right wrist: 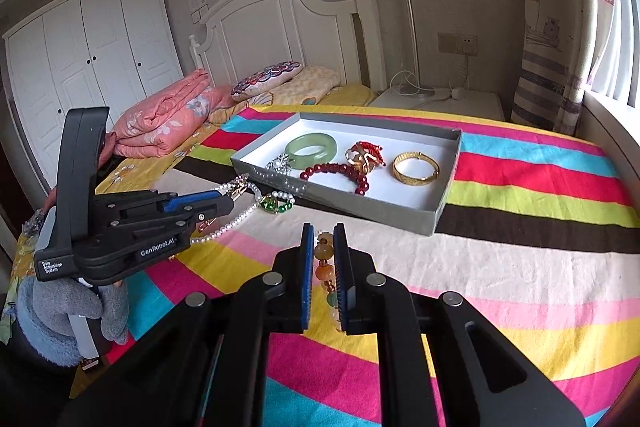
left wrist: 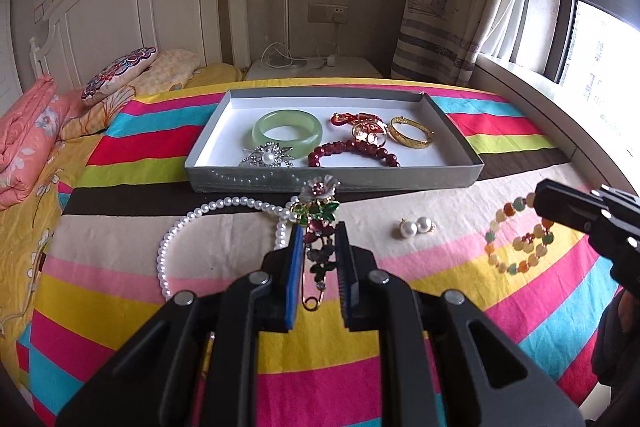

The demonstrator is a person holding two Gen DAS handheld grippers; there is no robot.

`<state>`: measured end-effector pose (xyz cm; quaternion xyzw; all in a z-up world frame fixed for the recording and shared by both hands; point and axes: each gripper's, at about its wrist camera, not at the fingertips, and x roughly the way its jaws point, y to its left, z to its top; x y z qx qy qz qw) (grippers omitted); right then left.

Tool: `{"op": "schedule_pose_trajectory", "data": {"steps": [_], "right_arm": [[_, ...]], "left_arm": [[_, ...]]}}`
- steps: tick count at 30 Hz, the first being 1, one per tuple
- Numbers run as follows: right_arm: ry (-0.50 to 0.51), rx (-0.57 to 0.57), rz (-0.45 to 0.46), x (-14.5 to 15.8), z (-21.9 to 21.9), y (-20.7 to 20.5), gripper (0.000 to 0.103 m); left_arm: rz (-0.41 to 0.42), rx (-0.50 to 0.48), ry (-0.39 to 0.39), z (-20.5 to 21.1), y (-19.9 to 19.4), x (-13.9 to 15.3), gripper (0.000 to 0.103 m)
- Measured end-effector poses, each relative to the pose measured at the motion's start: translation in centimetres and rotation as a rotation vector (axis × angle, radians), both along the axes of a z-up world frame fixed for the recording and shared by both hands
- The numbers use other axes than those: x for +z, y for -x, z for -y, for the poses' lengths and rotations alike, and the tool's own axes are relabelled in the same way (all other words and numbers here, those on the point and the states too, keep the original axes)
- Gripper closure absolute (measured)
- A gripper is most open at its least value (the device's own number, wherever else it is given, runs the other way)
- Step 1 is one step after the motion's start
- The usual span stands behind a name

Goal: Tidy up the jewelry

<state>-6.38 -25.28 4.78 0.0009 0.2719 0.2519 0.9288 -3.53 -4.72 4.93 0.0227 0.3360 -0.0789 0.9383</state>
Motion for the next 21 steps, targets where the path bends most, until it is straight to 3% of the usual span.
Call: {"op": "schedule_pose_trajectory", "data": {"steps": [12, 21], "right_arm": [[0.052, -0.007, 0.084, 4.0, -0.9, -4.1, 0.092], [0.084, -0.004, 0.044, 3.7, -1.7, -8.6, 0.092]], "left_arm": [[0.039, 0.038, -0.013, -0.8, -2.5, 2.4, 0.088], [0.031, 0.052, -0.047, -2.2, -6.7, 3.6, 0.088]]}}
